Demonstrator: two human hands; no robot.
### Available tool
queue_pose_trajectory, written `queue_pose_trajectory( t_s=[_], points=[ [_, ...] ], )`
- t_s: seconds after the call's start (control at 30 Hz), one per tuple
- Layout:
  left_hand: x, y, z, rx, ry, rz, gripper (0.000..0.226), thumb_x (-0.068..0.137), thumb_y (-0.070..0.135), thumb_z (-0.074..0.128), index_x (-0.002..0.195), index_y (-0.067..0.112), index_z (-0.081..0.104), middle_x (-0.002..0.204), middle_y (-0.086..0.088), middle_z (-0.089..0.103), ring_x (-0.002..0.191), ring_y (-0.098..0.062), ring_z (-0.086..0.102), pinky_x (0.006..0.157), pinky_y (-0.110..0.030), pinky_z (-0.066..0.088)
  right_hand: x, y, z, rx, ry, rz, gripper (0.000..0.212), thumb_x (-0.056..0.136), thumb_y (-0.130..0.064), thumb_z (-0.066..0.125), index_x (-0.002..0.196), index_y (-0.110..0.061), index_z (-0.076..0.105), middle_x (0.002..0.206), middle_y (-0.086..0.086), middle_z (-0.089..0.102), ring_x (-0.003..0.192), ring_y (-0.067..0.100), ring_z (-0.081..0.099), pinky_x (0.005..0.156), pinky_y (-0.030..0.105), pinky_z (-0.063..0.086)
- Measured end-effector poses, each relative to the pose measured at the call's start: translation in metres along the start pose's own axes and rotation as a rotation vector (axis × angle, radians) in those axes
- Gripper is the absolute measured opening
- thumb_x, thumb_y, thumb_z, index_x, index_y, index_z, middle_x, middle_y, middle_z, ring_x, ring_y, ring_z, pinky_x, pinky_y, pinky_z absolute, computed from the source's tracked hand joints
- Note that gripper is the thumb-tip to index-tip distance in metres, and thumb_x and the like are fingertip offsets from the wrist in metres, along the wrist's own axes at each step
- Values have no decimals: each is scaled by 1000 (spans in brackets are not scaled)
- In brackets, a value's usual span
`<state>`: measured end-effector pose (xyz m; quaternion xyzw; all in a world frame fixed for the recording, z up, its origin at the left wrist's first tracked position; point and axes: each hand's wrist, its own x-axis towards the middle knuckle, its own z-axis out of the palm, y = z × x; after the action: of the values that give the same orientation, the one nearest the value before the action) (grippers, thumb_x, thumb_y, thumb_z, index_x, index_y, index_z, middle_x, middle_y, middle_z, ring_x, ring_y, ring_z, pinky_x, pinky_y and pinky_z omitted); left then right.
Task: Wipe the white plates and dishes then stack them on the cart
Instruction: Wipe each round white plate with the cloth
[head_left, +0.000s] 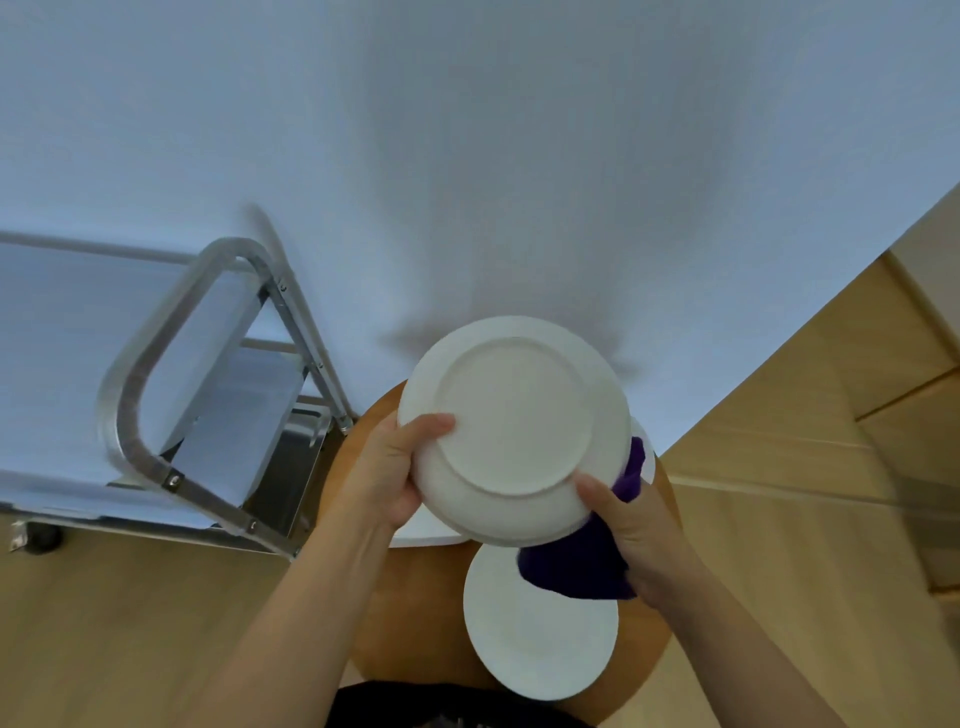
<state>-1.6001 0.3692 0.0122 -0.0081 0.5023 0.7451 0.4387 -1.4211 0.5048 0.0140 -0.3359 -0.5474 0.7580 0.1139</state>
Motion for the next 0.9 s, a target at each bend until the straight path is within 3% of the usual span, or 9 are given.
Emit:
queue_pose_trajectory(
  t_s=[0.1, 0.23, 0.33, 0.4, 0.47, 0.53, 0.7, 0.8, 0.9],
  points=[
    [-5, 8, 7, 129, 10, 77, 53, 52, 12, 79, 102, 16, 62, 85, 0, 75, 74, -18, 72, 56, -31, 56, -1, 4, -9, -206, 109, 29, 55, 70, -57, 70, 112, -24, 60, 96, -7, 72, 86, 9, 68, 63, 18, 53],
    [-5, 18, 12, 280, 40, 157, 49, 53, 8, 81, 97, 18, 63, 83, 3, 74, 75, -18, 71, 58, -32, 57, -2, -17, -17, -16, 371, -88, 29, 95, -55, 35, 93, -47, 62, 101, -12, 69, 97, 12, 63, 80, 34, 51],
    [-5, 23, 19, 514, 26, 200, 44, 49, 12, 84, 88, 23, 67, 80, 4, 73, 74, -15, 70, 59, -30, 56, -6, -48, -9, -110, 179, -342, 25, 91, -50, 38, 93, -45, 62, 81, -23, 67, 80, 0, 62, 67, 18, 52],
    [-7, 22, 28, 641, -52, 207, 42, 48, 14, 85, 85, 25, 68, 81, 3, 73, 76, -16, 69, 60, -29, 55, -8, -63, 3, -436, -45, -484, 29, 84, -46, 44, 106, -37, 61, 102, -30, 61, 97, -8, 56, 81, 13, 47],
    [-9, 21, 33, 702, -177, 204, 35, 59, 16, 82, 90, 20, 67, 88, -5, 71, 84, -22, 66, 73, -37, 57, -3, -68, 11, -981, -293, -581, 39, 90, -51, 49, 128, -45, 49, 146, -29, 17, 139, -7, 8, 116, 23, 13],
    [-11, 27, 30, 821, -274, 213, 19, 80, 9, 71, 94, 15, 61, 91, -11, 65, 87, -30, 60, 84, -44, 53, -1, -73, 13, -1262, -369, -502, 59, 85, -57, 53, 132, -61, 17, 148, -27, -15, 140, 7, -23, 117, 42, -7],
    [-22, 47, 36, 1114, -409, 377, 42, 79, -6, 66, 73, 32, 49, 67, 15, 53, 63, -7, 49, 66, -25, 43, 6, -77, 14, -1355, -261, -690, 91, 70, -52, 74, 136, -54, 11, 156, -2, 6, 143, 25, 6, 116, 47, 15],
    [-31, 52, 47, 1274, -485, 459, 42, 81, 4, 69, 78, 38, 44, 77, 19, 51, 70, -1, 51, 69, -15, 42, 17, -94, 7, -1233, -377, -580, 94, 65, -45, 81, 135, -58, 19, 141, -16, 22, 128, 8, 30, 104, 27, 36],
    [-35, 55, 50, 1272, -508, 479, 26, 75, 22, 67, 78, 38, 47, 75, 16, 55, 72, -7, 55, 70, -24, 48, 21, -104, -1, -1081, -480, -479, 89, 62, -39, 85, 125, -64, 27, 128, -26, 36, 115, -6, 39, 91, 12, 43]
  ],
)
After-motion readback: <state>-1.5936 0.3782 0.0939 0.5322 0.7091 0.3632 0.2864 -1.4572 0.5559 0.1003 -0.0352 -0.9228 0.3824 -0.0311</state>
